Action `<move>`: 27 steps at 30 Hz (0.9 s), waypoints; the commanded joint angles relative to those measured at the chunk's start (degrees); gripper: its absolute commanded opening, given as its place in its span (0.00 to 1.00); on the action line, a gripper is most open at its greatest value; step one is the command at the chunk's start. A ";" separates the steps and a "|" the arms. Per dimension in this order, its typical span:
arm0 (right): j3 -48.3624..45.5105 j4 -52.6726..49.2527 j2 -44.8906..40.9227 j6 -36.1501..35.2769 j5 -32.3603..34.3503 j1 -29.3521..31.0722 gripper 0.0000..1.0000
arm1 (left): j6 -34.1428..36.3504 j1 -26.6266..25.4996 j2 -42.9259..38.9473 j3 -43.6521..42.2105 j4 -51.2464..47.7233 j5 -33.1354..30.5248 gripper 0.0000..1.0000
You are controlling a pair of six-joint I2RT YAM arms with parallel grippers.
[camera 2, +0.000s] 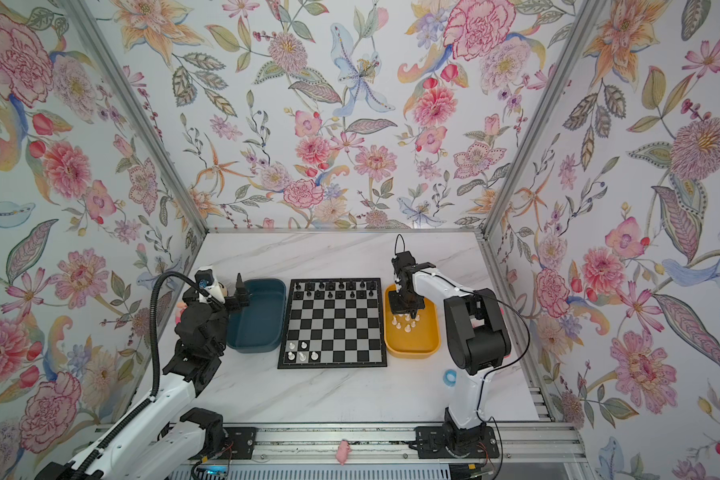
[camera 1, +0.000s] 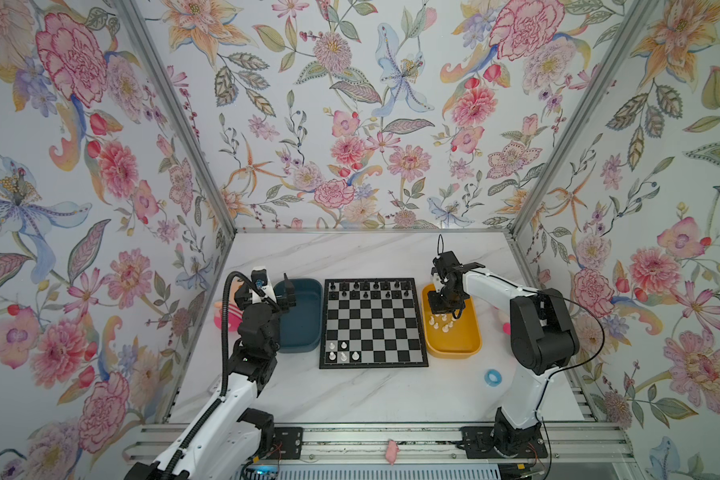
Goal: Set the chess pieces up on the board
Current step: 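Lower the right gripper into the yellow tray and grasp a white pawn, then carry the white pawn with the right gripper to the board's nearest corner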
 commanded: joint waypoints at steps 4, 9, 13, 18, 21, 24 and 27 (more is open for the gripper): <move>2.59 -4.66 -2.36 -0.23 1.82 0.97 0.03 | -0.21 -0.71 -1.41 -0.27 0.50 -0.08 0.97; 4.88 -8.50 -4.87 -0.23 4.24 2.92 0.02 | 0.05 -0.66 -1.58 -0.82 0.70 0.18 0.97; 7.36 -12.15 -6.86 0.11 6.25 5.25 0.02 | 0.31 -0.64 -1.87 -1.33 0.84 0.27 0.97; 11.82 -16.79 -7.61 1.43 7.82 10.13 0.02 | 0.80 -0.63 -2.93 -2.14 1.20 -0.11 0.97; 15.11 -19.02 -6.98 2.44 7.87 14.16 0.03 | 0.95 -0.63 -3.54 -2.49 1.16 -0.46 0.98; 18.65 -20.14 -5.21 3.22 6.94 18.02 0.03 | 0.93 -0.57 -4.03 -2.88 1.42 -0.32 0.97; 22.35 -20.58 -2.21 4.00 5.26 22.85 0.02 | 1.00 -0.64 -4.33 -3.10 1.38 -0.26 0.97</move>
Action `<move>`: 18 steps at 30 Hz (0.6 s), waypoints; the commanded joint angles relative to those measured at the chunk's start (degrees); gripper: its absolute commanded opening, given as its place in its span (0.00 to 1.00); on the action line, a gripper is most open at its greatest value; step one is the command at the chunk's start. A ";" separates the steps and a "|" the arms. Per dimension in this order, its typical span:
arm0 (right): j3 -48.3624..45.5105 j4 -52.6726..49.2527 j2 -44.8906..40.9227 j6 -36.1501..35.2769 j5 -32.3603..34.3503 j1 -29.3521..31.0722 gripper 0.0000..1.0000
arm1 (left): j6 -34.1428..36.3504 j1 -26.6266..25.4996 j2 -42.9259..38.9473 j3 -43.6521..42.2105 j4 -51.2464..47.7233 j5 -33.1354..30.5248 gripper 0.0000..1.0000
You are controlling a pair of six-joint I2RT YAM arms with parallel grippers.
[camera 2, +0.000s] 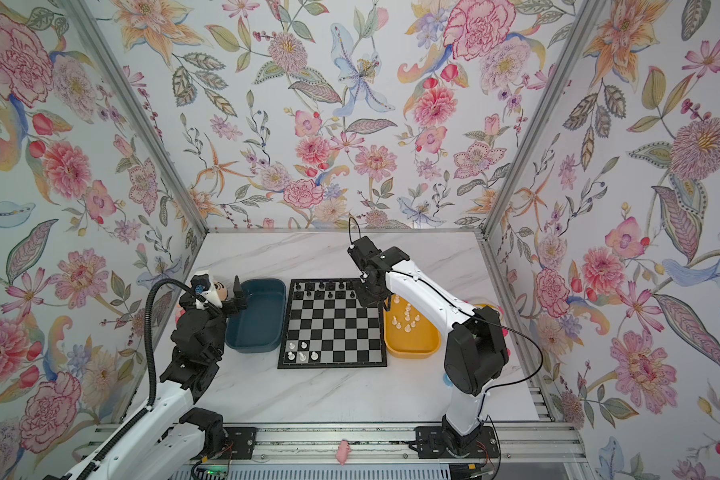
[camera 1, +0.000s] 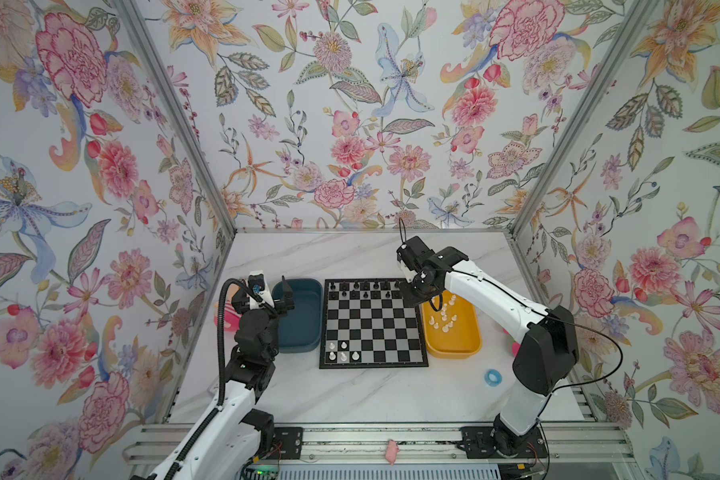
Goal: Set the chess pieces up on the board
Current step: 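Carry the white pawn with the right gripper to the board's nearest corner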
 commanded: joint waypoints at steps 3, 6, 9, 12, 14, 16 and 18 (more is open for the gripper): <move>6.27 -3.04 6.93 2.20 -4.58 6.66 0.02 | 0.79 -0.63 -1.07 -1.06 1.10 -0.09 0.97; 9.15 -3.03 10.83 2.45 -6.14 10.21 0.02 | 0.83 -0.66 -1.77 -1.29 0.96 -0.16 0.98; 11.35 -2.98 14.52 2.60 -8.40 12.68 0.01 | 0.78 -0.66 -2.65 -1.69 1.00 -0.24 0.98; 13.34 -3.00 17.57 2.81 -9.34 14.60 0.01 | 0.66 -0.65 -3.23 -2.09 1.09 -0.19 0.98; 14.27 -2.94 19.03 2.74 -9.61 15.53 0.00 | 0.56 -0.61 -3.50 -2.22 1.09 -0.06 0.98; 15.02 -2.98 20.13 2.81 -10.07 15.99 0.00 | 0.53 -0.65 -3.68 -2.31 1.01 -0.01 0.98; 15.36 -2.98 20.77 2.77 -10.30 16.33 0.00 | 0.52 -0.66 -3.91 -2.38 1.00 -0.13 0.98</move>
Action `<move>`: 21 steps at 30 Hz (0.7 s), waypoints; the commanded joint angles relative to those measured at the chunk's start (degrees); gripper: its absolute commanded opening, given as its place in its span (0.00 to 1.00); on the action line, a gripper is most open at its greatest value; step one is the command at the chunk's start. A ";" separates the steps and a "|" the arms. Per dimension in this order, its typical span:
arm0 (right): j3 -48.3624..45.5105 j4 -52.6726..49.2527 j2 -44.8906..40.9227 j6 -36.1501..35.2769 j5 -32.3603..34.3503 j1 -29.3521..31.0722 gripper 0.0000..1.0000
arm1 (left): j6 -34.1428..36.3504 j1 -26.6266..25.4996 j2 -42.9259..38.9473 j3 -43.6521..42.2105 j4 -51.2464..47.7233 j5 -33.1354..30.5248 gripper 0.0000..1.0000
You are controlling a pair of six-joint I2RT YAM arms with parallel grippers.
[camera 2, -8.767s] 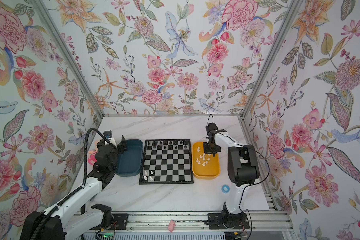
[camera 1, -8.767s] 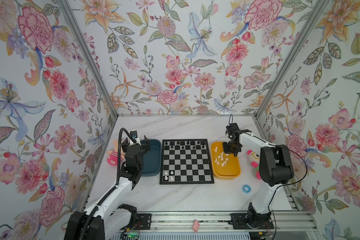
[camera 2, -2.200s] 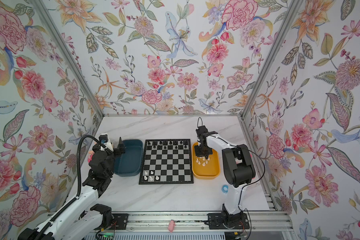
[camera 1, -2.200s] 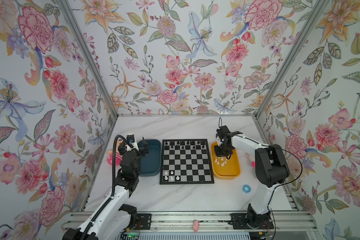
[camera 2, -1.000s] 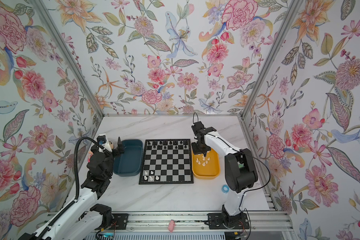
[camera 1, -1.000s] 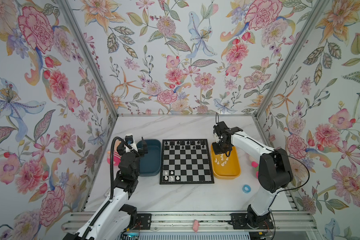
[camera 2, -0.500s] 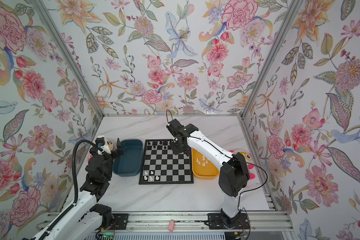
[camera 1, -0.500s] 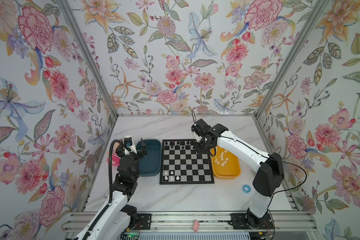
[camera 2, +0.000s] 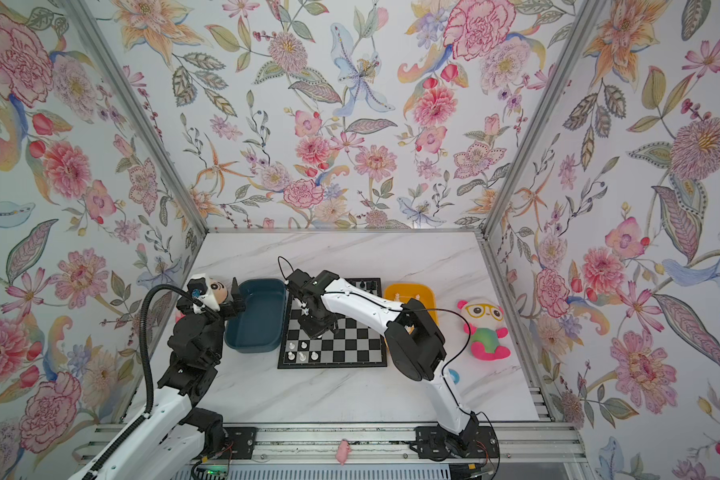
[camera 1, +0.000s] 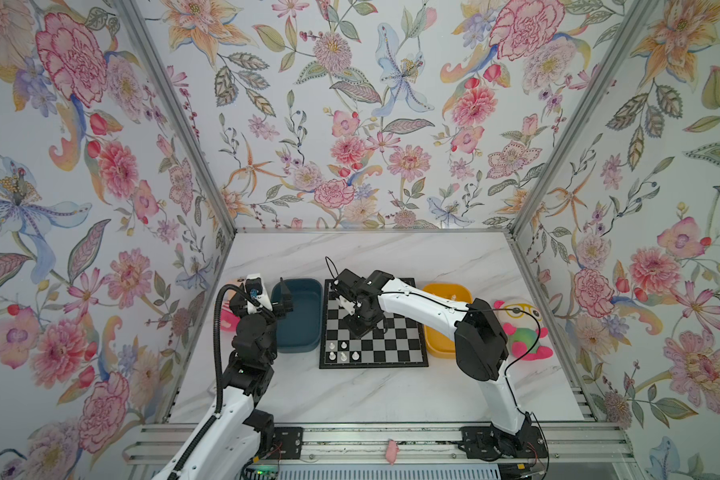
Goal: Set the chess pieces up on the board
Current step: 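Carry the white pawn with the right gripper to the board's nearest corner, then lower the pawn onto a square beside the placed white pieces and release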
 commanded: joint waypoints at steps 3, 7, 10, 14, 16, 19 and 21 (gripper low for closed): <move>2.37 -1.80 1.28 0.90 -1.66 0.64 0.00 | 0.49 -0.66 -1.17 -1.02 1.00 -0.10 0.98; 1.90 -1.78 1.86 1.07 -2.06 1.09 0.00 | 0.50 -0.60 -1.42 -1.19 1.00 -0.17 0.98; 1.60 -1.83 2.24 1.24 -2.35 1.40 0.00 | 0.51 -0.66 -1.37 -1.19 1.14 -0.12 0.98; 1.51 -1.82 3.01 1.24 -2.75 1.79 0.00 | 0.58 -0.62 -1.45 -1.28 1.17 -0.14 0.98; 1.54 -1.67 3.32 1.29 -2.82 1.91 0.00 | 0.50 -0.67 -1.46 -1.37 1.18 -0.18 0.98; 1.50 -1.67 3.61 1.33 -2.87 1.98 0.00 | 0.52 -0.60 -1.55 -1.37 1.18 -0.17 0.98; 1.33 -1.69 3.90 1.31 -2.90 2.06 0.00 | 0.60 -0.67 -1.68 -1.46 1.22 -0.13 0.98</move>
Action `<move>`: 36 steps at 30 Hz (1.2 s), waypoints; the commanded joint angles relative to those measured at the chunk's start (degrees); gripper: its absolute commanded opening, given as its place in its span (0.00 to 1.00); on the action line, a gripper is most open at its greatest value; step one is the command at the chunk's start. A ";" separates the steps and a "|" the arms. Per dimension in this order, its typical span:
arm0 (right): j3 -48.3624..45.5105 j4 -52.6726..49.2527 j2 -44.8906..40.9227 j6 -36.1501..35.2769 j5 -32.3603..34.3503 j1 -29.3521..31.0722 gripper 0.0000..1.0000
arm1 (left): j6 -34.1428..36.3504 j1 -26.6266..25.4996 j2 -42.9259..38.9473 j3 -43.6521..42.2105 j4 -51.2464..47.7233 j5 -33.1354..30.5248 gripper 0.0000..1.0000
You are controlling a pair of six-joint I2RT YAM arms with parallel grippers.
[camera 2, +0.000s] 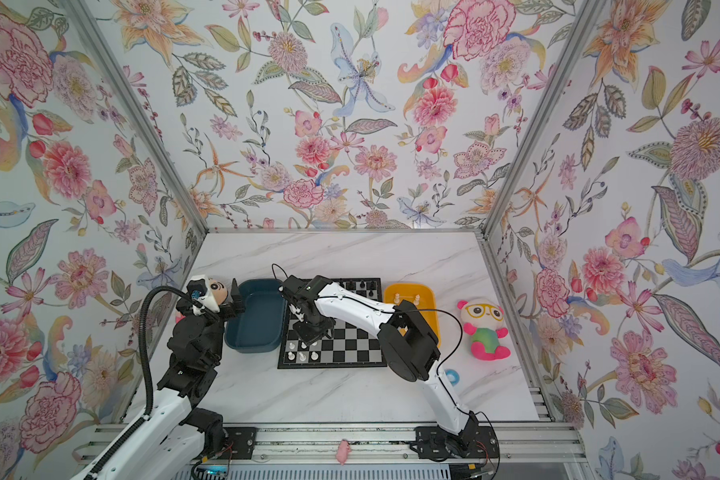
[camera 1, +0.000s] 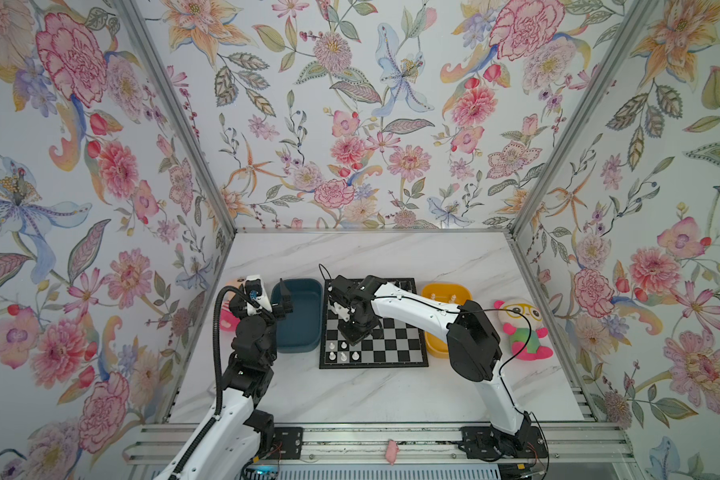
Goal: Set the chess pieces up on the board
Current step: 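Lower the pawn onto a square beside the placed white pieces and release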
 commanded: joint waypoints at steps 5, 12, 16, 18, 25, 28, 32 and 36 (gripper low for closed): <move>-0.14 -1.44 2.04 0.78 0.27 0.33 0.00 | 0.54 -0.59 -0.90 -0.89 1.18 -0.08 0.98; -0.15 -1.43 2.41 0.79 0.88 0.30 0.02 | 0.58 -0.61 -0.94 -0.98 1.27 -0.09 0.98; -0.21 -1.36 2.48 0.74 0.71 0.42 0.11 | 0.58 -0.64 -0.95 -1.06 1.35 -0.16 0.98; -0.17 -1.42 2.17 0.72 0.79 0.54 0.16 | 0.58 -0.65 -0.98 -1.00 1.43 -0.12 0.98; 0.47 -1.24 0.97 0.85 0.85 0.54 0.22 | 0.67 -0.62 -0.44 -0.98 1.53 -0.10 0.98; 0.92 -1.22 0.11 0.96 1.12 0.55 0.23 | 0.68 -0.67 -0.16 -0.89 1.62 -0.03 0.98; 1.11 -1.29 -1.80 1.14 1.64 0.30 0.25 | 0.76 -0.61 -0.24 -0.89 1.62 -0.02 0.98; 0.72 -1.21 -4.81 0.96 3.90 -0.36 0.25 | 0.68 -0.62 -0.45 -0.89 1.53 0.00 0.98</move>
